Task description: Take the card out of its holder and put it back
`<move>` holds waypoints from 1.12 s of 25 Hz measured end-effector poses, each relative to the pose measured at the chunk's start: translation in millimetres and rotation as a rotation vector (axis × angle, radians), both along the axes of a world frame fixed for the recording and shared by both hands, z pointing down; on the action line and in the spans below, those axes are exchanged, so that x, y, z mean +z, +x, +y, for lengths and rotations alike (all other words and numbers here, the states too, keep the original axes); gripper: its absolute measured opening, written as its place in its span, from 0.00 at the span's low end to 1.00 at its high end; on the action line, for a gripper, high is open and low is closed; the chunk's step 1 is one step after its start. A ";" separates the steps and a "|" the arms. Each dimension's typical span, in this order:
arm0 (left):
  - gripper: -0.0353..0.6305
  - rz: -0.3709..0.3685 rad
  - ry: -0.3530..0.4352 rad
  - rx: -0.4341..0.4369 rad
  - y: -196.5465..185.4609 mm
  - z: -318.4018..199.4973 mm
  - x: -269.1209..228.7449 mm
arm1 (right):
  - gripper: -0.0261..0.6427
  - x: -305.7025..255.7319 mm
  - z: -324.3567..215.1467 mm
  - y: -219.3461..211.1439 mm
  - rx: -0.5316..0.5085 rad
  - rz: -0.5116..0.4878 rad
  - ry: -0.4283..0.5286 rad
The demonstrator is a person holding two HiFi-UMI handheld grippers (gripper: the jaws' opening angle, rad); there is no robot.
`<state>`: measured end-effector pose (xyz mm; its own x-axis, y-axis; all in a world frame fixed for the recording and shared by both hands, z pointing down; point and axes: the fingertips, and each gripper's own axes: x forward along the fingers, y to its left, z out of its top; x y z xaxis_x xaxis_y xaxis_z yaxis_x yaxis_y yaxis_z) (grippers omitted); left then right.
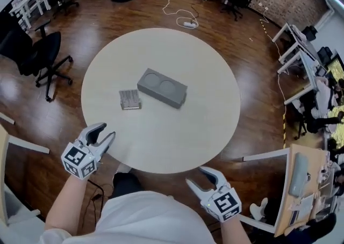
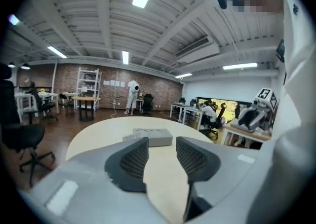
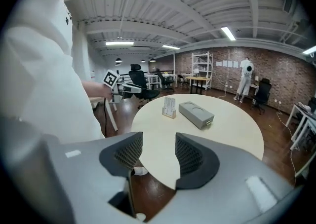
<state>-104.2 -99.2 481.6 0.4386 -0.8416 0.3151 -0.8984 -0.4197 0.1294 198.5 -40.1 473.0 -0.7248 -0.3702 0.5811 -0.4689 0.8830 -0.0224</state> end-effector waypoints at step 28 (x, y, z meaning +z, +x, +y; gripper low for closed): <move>0.32 0.040 0.012 -0.044 163.1 342.3 -58.6 | 0.35 -35.4 238.3 30.4 -0.324 -0.026 0.038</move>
<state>58.9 243.1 422.9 0.4127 -0.8641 0.2881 -0.9104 -0.3812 0.1610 228.9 198.2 437.6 -0.8226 -0.1392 0.5513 -0.1634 0.9866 0.0053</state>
